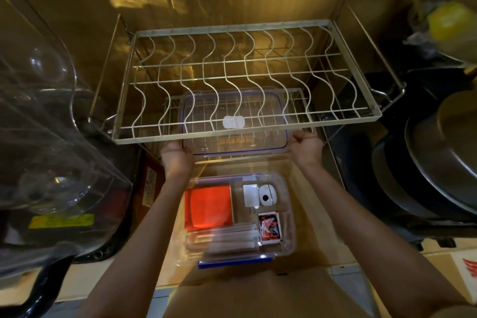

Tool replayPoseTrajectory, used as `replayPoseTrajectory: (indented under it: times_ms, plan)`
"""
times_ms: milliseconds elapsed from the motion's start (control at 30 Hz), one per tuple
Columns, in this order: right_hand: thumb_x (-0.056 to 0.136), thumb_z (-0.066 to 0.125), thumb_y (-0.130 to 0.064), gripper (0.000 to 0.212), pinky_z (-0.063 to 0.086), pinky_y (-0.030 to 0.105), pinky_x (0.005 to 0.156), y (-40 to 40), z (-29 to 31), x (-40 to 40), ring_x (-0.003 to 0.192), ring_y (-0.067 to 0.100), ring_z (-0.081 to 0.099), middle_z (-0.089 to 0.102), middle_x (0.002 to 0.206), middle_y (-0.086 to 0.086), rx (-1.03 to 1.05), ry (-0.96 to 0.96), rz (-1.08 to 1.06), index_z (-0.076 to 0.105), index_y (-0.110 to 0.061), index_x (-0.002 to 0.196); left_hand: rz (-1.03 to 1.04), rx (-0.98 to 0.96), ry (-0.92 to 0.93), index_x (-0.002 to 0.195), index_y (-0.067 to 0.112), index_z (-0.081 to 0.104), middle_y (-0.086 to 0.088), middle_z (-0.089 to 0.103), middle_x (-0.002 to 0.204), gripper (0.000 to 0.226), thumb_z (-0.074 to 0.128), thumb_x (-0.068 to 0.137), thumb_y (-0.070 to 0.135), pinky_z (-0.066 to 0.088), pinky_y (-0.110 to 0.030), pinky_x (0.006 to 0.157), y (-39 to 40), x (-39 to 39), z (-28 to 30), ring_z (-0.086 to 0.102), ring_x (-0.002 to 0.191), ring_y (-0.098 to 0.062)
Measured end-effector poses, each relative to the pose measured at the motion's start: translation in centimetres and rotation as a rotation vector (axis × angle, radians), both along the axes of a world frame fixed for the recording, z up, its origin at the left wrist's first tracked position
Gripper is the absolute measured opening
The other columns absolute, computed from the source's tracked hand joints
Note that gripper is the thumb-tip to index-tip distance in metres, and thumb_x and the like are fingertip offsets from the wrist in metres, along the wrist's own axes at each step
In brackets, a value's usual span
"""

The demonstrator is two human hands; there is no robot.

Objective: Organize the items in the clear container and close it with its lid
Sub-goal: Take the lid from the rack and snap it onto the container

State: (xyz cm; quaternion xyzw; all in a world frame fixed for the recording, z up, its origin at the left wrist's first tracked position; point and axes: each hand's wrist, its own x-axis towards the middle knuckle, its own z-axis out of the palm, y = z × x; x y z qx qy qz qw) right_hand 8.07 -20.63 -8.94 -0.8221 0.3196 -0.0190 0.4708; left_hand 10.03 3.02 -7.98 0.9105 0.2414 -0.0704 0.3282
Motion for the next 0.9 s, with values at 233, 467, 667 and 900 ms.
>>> replayPoseTrajectory:
  times_ms: [233,467,667,900]
  plan:
    - [0.092,0.054,-0.009,0.022,0.046,0.024,0.082,0.0,0.9,-2.9,0.098,0.026,0.065,0.070,0.106,0.015,-0.035,-0.036,0.008,0.067,0.000,0.107,-0.029,0.010,-0.258,0.131,0.000,0.044,-0.027,0.059,0.123,0.048,0.050,0.083,-0.002,0.041,-0.042,0.100,0.6,-3.4,-0.2,0.056,0.112,-0.041]
    - [0.092,0.052,-0.006,0.017,0.044,0.026,0.070,0.3,-1.1,-9.0,0.082,0.024,0.064,0.071,0.096,0.015,-0.187,-0.066,0.123,0.065,-0.003,0.101,0.055,-0.051,-0.291,0.112,0.004,0.061,-0.025,0.063,0.104,0.030,0.053,0.084,0.011,0.047,-0.044,0.082,1.5,-9.4,-2.3,0.059,0.097,-0.041]
    - [0.096,0.045,-0.014,0.016,0.039,0.018,0.061,0.0,-0.8,-12.6,0.080,0.016,0.058,0.060,0.096,0.002,-0.226,-0.128,0.159,0.056,-0.010,0.107,0.045,-0.041,-0.389,0.093,0.000,0.067,-0.021,0.067,0.088,0.019,0.055,0.089,0.014,0.039,-0.031,0.068,2.2,-13.4,-2.1,0.062,0.079,-0.033]
    - [0.098,0.037,-0.017,0.019,0.037,0.019,0.060,-0.8,-0.3,-14.6,0.079,0.014,0.056,0.059,0.098,0.008,-0.187,-0.253,0.157,0.050,-0.009,0.109,0.307,-0.735,-0.268,0.087,0.009,0.068,-0.001,0.075,0.071,0.028,0.039,0.090,0.008,0.053,-0.035,0.073,3.1,-15.8,0.3,0.064,0.082,-0.027]
